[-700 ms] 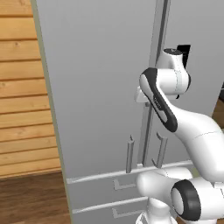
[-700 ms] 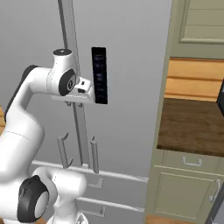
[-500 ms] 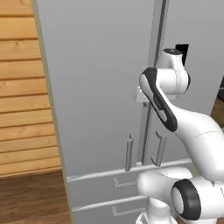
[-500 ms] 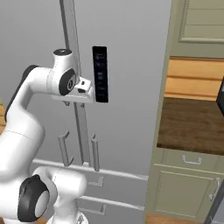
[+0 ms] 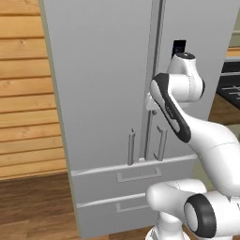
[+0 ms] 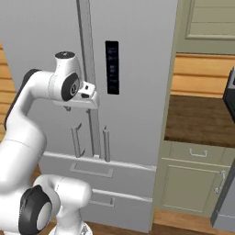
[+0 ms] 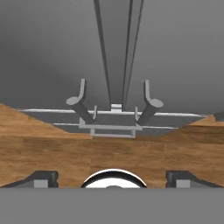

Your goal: Take the strawberry from the fridge and place it on top of the pancake, located on the dining counter.

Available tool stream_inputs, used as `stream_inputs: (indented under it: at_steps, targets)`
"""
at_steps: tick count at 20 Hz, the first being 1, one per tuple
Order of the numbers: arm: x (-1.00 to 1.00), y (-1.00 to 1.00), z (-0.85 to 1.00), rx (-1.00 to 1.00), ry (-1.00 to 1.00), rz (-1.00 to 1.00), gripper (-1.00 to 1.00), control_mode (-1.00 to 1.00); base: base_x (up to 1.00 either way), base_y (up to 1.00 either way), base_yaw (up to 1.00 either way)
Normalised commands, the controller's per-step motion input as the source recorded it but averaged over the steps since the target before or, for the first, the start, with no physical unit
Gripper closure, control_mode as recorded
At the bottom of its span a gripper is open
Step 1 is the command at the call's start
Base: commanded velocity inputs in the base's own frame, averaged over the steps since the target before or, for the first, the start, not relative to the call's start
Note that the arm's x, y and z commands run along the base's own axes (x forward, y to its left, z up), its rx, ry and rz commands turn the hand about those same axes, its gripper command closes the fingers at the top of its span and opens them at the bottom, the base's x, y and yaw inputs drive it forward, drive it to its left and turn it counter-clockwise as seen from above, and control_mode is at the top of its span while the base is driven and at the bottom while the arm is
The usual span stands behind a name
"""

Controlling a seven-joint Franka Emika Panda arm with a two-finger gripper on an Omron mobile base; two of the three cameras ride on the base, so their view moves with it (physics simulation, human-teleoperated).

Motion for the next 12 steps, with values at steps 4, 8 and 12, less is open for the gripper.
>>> stream_inputs:
  at_steps: [4,8,12]
  targets:
    - [0.0,0.0,0.0,0.0,0.0,0.0,-1.0,1.0,-0.5,-0.23,0.0]
    - [0.0,0.0,0.0,0.0,0.0,0.0,-1.0,1.0,-0.44,-0.2,0.0]
    - [-0.03,-0.09,-0.18,0.01,0.0,0.0,-1.0,-1.0,-0.14,-0.07,0.0]
